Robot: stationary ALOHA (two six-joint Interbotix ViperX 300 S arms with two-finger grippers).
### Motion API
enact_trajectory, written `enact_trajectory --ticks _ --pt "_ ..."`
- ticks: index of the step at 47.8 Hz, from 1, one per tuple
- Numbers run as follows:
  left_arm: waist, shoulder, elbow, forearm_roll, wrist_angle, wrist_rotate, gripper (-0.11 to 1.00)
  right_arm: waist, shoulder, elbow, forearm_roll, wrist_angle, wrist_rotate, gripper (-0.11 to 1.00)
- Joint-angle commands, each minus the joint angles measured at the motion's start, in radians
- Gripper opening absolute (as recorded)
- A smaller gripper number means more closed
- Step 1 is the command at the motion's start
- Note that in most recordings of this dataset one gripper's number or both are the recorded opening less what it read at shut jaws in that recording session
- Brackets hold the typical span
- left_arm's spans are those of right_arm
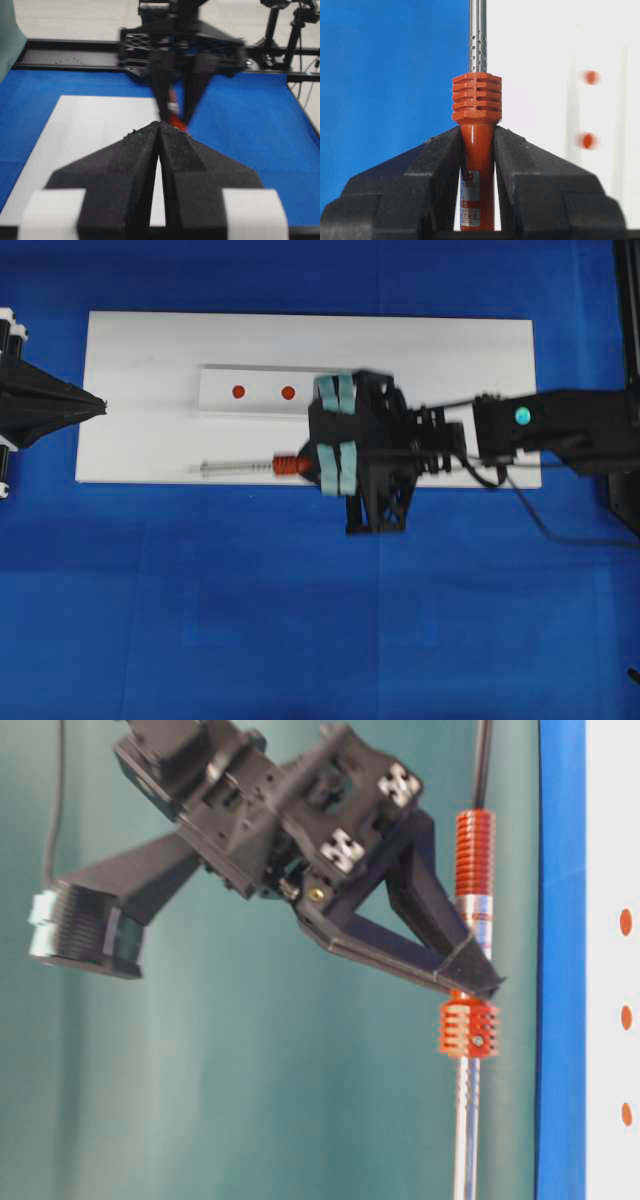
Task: Touch the tip of the soldering iron to the mark.
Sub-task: 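Lift the iron and carry it over the white strip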
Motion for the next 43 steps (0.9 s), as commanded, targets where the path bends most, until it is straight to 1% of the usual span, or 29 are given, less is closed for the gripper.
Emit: enact_trajectory --ticks 1,8,11,16,22,28,43 --pt "-0.002 0.003 -0.008 0.0 -0.009 0.0 0.0 -0.038 -0.032 -0.026 -0.04 0.002 -0.003 0.07" --pt "-0.002 0.003 -0.008 0.0 -0.009 0.0 0.0 -0.1 -0.034 -0.029 -0.104 0.002 -0.012 0.07" --pt "-0.002 0.003 -0.008 0.0 -0.009 0.0 0.0 -0.121 -0.032 -0.031 -0.114 0.0 -0.028 0.07" --pt "-0.002 0.003 -0.008 0.0 -0.009 0.0 0.0 -0.158 -0.034 -0.032 -0.114 -0.002 -0.067 0.07" --pt "-0.002 0.003 -0.009 0.0 -0.009 0.0 0.0 -0.195 -0.034 -0.032 -0.114 -0.002 -0.1 0.07" --pt "-0.002 0.003 -0.008 0.0 -0.009 0.0 0.0 -0.21 -0.032 -0.034 -0.114 -0.002 -0.112 0.07" --pt "-0.002 0.005 -0.009 0.0 -0.009 0.002 0.0 -0.21 -0.032 -0.031 -0.112 0.002 -0.117 0.07"
